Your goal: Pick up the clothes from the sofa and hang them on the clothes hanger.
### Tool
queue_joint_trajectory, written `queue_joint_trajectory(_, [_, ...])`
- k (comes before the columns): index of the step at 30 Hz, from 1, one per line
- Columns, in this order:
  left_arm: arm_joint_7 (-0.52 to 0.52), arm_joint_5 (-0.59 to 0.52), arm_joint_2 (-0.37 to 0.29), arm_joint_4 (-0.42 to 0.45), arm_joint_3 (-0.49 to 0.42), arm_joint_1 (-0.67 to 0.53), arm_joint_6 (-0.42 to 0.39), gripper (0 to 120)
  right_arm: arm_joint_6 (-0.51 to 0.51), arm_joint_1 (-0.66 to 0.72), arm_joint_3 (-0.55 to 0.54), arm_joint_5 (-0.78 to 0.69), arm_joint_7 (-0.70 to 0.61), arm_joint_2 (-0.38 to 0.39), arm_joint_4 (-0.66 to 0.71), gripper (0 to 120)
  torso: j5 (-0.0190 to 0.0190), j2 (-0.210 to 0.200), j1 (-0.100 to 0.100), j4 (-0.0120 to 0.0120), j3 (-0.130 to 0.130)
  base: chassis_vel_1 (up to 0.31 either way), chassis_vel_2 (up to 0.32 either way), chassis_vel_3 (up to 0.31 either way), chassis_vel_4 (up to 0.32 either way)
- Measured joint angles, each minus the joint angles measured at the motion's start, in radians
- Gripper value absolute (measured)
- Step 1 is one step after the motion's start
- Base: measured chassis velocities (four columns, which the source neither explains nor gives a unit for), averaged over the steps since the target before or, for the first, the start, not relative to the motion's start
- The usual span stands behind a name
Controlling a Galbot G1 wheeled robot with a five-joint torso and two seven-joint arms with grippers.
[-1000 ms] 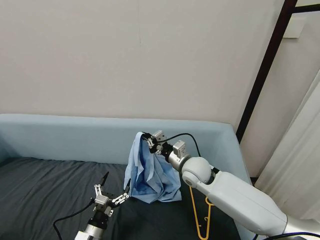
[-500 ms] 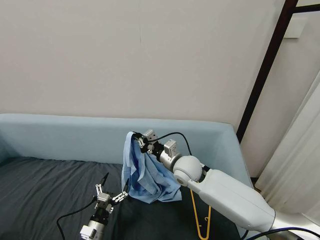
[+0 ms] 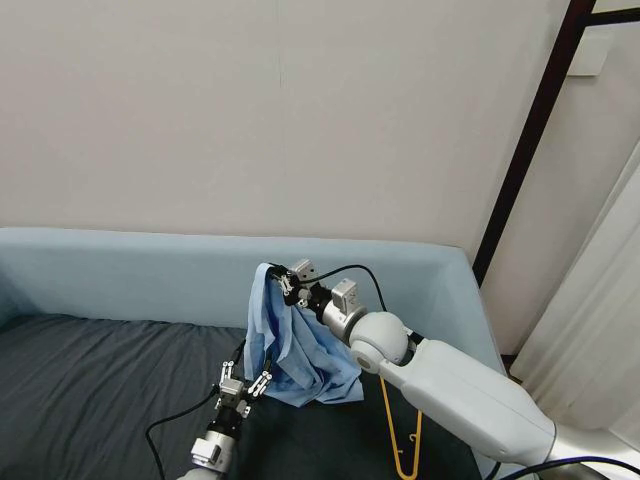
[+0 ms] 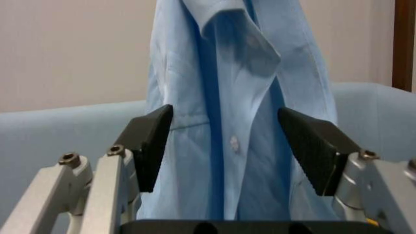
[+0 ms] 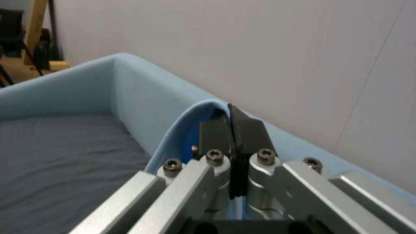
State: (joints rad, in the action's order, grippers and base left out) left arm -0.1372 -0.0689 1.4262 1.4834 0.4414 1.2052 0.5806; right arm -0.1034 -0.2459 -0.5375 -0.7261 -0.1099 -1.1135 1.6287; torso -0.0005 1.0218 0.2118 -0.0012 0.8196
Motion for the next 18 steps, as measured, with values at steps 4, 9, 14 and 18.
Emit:
queue_joint_trajectory(4, [0.000, 0.001, 0.008, -0.005, -0.002, -0.011, 0.002, 65, 0.000, -0.001, 0.000, 0.000, 0.000, 0.000, -0.001, 0, 0.0000, 0.000, 0.000, 0.0000, 0.000, 0.000, 0.000, 0.000, 0.000])
queue_joint_trajectory(9, [0.002, -0.001, 0.022, 0.001, -0.008, -0.026, 0.005, 66, 0.002, -0.007, 0.002, 0.001, 0.001, 0.003, -0.003, 0, 0.0000, 0.000, 0.000, 0.0000, 0.000, 0.000, 0.000, 0.000, 0.000])
queue_joint_trajectory(14, [0.002, -0.002, 0.029, 0.010, -0.013, -0.026, 0.008, 63, 0.005, -0.013, 0.006, 0.003, 0.003, 0.006, -0.003, 0, 0.0000, 0.000, 0.000, 0.0000, 0.000, 0.000, 0.000, 0.000, 0.000])
queue_joint_trajectory(18, [0.001, -0.001, 0.029, 0.018, -0.013, -0.013, 0.013, 50, 0.007, -0.015, 0.009, 0.005, 0.003, 0.008, -0.002, 0, -0.0001, 0.000, 0.000, 0.0000, 0.000, 0.000, 0.000, 0.000, 0.000])
